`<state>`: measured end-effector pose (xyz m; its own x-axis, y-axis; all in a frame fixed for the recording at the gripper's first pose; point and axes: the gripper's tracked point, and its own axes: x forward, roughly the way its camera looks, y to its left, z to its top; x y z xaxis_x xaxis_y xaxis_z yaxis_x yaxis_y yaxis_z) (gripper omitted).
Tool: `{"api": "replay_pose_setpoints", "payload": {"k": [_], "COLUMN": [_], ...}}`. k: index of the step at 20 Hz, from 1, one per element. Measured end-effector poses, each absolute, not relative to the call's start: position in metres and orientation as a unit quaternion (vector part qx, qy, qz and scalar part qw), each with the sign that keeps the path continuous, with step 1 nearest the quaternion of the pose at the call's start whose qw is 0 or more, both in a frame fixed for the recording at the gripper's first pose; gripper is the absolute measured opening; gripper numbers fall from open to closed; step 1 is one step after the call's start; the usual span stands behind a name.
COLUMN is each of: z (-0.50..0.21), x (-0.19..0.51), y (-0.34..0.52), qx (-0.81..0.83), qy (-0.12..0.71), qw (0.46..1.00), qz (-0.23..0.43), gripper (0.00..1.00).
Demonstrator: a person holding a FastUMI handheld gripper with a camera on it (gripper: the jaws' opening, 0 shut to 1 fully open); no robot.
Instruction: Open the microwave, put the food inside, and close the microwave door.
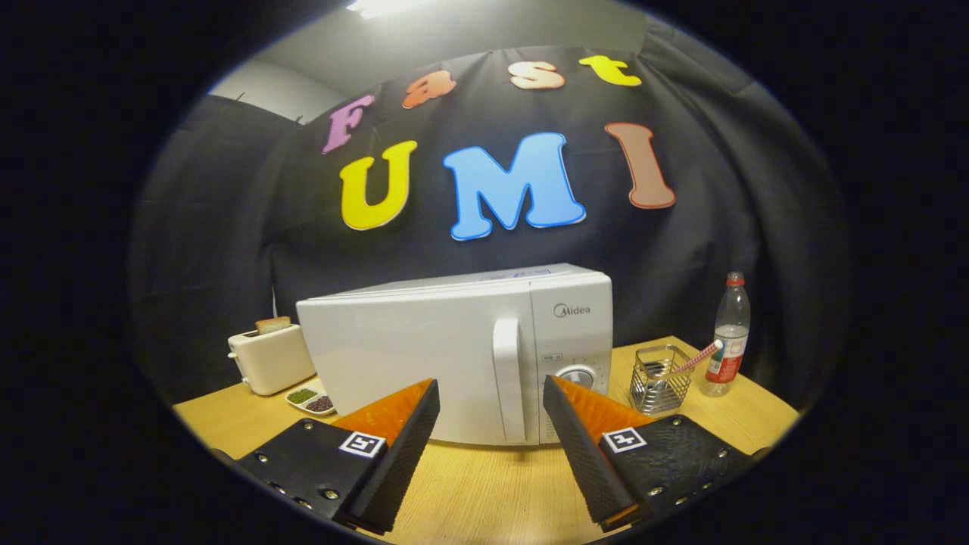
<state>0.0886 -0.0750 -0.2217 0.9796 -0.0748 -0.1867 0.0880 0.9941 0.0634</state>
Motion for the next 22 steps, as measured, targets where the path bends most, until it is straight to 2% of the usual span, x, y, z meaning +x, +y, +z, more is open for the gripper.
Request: {"api": "replay_pose_setpoints", "payload": {"k": [3, 4, 9, 10, 13, 14, 15, 18, 19, 20, 22], "z": [-0.230, -0.230, -0.233, -0.234, -0.243, -0.250, -0.249, -0.247, -0.249, -0.248, -0.249], "x": [0.116, 0.122, 0.142, 0.145, 0.147, 0.159, 0.150, 0.147, 0.147, 0.147, 0.147], "y": [-0.091, -0.093, -0.092, -0.098, -0.098, -0.100, -0.097, -0.096, -0.097, -0.096, -0.094], "qx": [0.024, 0.016, -0.014, -0.030, -0.037, -0.036, -0.040, -0.053, -0.045, -0.030, -0.019], "qy": [0.101, 0.102, 0.103, 0.101, 0.117, 0.123, 0.126, 0.121, 0.124, 0.122, 0.122], "qw": [0.992, 0.992, 0.990, 0.988, 0.984, 0.982, 0.981, 0.980, 0.981, 0.982, 0.984], "qz": [-0.071, -0.077, -0.093, -0.111, -0.130, -0.136, -0.143, -0.151, -0.146, -0.140, -0.128], "gripper": [0.89, 0.77, 0.76, 0.64, 0.61, 0.40, 0.33, 0.29, 0.23, 0.22, 0.14]}}
